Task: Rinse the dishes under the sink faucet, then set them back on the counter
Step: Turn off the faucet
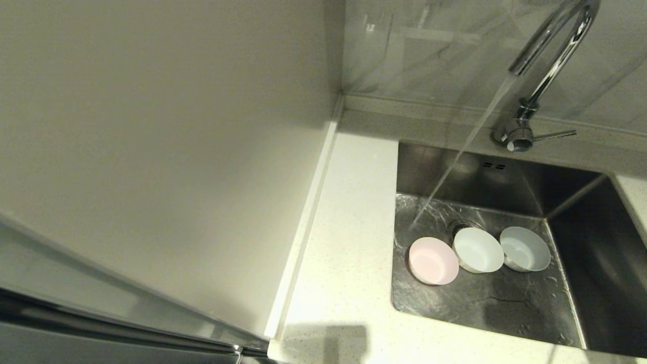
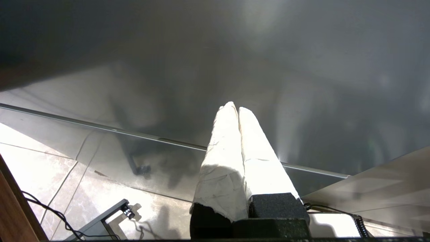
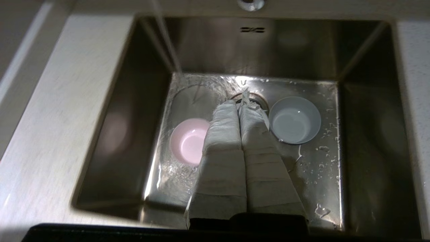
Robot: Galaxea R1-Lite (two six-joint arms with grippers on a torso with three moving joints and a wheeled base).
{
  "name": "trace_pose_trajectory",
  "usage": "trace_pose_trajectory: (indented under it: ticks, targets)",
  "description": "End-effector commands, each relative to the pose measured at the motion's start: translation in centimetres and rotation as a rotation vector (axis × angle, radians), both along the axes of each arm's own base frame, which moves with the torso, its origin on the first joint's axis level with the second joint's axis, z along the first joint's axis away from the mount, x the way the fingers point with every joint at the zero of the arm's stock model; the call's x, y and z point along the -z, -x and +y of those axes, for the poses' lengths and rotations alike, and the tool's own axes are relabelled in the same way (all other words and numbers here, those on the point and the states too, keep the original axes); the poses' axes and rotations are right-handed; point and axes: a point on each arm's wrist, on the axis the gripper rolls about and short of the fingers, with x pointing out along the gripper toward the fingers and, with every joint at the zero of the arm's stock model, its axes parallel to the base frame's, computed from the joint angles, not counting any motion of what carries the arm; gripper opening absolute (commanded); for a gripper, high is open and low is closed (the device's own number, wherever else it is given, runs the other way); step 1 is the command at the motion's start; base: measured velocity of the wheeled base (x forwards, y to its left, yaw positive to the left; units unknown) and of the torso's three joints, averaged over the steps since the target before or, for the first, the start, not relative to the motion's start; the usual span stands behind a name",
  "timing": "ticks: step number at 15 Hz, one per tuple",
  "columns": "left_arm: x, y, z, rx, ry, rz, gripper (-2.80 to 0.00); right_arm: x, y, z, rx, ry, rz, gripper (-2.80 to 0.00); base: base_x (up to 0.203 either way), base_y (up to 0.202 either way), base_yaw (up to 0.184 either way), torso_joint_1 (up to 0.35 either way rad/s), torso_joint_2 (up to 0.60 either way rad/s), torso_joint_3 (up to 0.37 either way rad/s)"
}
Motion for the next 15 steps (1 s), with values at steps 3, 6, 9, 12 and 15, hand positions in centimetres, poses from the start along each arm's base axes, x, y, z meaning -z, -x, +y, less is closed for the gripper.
trace_pose_trajectory:
  ticks: [3,6,9,12,15]
  targets:
    - [0.0,0.0,0.0,0.000,0.001,-0.004,-2.80,-1.1,-6.9,-3.5,0.141,-0.069,0.118,-2.80,0.000,0.000,0.000,0.000,0.00,0.000]
    - [0.0,0.0,0.0,0.000,0.001,-0.004,-2.80,-0.9,-9.9,-7.0,0.166,-0.161,0.165,-2.80,0.000,0.000,0.000,0.000,0.00,0.000]
    - [0.0,0.0,0.0,0.000,0.001,-0.004,-2.80,-0.7,-10.7,-8.3,0.139,-0.218,0.176,-2.80,0.000,0.000,0.000,0.000,0.00,0.000]
    - [0.0,0.0,0.0,0.000,0.001,-0.004,-2.80,-1.9,-10.8,-8.6,0.018,-0.357,0.122,-2.80,0.000,0.000,0.000,0.000,0.00,0.000]
    - [0.0,0.0,0.0,0.000,0.001,-0.004,-2.80,-2.2,-12.1,-9.8,-0.056,-0.394,0.052,-2.80,0.000,0.000,0.000,0.000,0.00,0.000]
